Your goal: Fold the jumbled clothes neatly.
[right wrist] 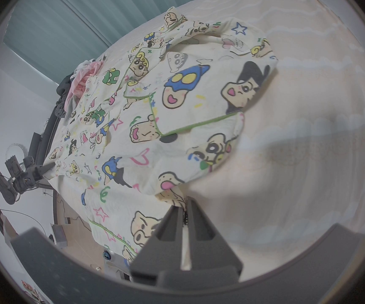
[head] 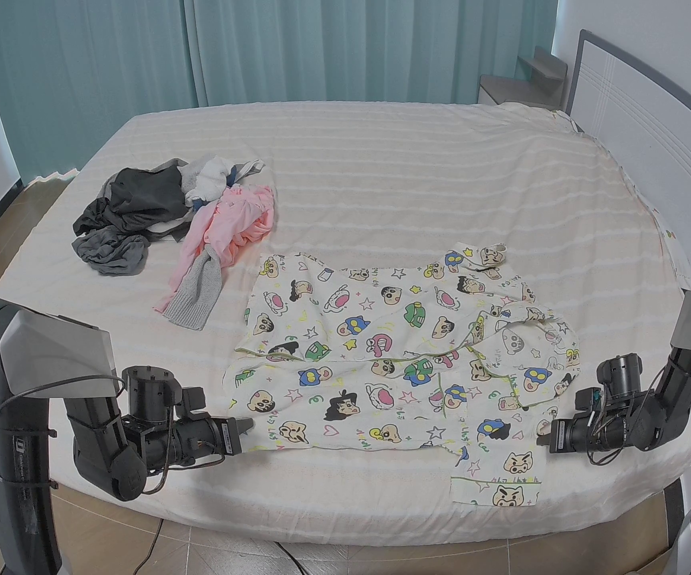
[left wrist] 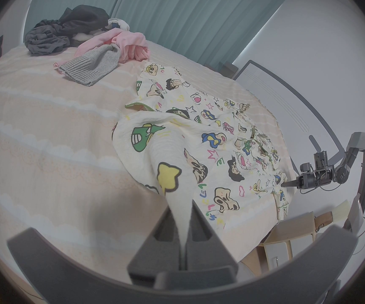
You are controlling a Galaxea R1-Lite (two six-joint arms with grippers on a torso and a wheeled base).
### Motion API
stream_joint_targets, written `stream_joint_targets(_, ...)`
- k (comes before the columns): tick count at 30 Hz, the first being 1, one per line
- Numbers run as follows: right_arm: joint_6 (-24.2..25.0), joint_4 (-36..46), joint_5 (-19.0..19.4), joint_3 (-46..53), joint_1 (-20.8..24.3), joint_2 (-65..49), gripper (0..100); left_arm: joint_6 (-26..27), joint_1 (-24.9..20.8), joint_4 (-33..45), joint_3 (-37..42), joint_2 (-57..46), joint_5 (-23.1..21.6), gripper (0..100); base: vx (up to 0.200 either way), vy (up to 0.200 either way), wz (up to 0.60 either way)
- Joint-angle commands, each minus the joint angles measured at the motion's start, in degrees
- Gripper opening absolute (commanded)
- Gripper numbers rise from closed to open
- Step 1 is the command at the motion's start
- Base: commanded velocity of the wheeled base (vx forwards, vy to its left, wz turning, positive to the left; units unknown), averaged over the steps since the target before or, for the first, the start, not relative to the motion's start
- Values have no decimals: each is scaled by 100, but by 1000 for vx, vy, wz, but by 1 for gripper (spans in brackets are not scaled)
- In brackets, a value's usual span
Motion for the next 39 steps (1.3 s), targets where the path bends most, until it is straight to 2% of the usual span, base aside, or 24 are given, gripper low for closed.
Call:
stream_joint_targets(1,-91,-46,14,210,-48,-28,100,-1,-18,-2,33,-46,18,0,0,0,0)
stream_joint_targets(10,94,-73,190,245,-48,-283,100,8,35,-2,-29,-28,45,0,0,0,0)
stream_joint_targets(17,762,-108,190,-203,145,-89,100,8,18,-11,-29,-28,185,0,0,0,0)
stream_joint_targets(25,823,-125,-12,-546,576,517,100,17,44,-186,33,-54,247,0,0,0,0)
stream_joint_targets(33,788,-90,-4,-889,593,640,100,8,44,-345,165,-28,352,0,0,0,0)
stream_joint_targets(34,788,-81,-12,-906,593,658,0,8,44,-345,165,-19,352,0,0,0,0)
stream_joint_targets(39,762,-99,32,-810,576,596,0,25,35,-345,165,-19,405,0,0,0,0)
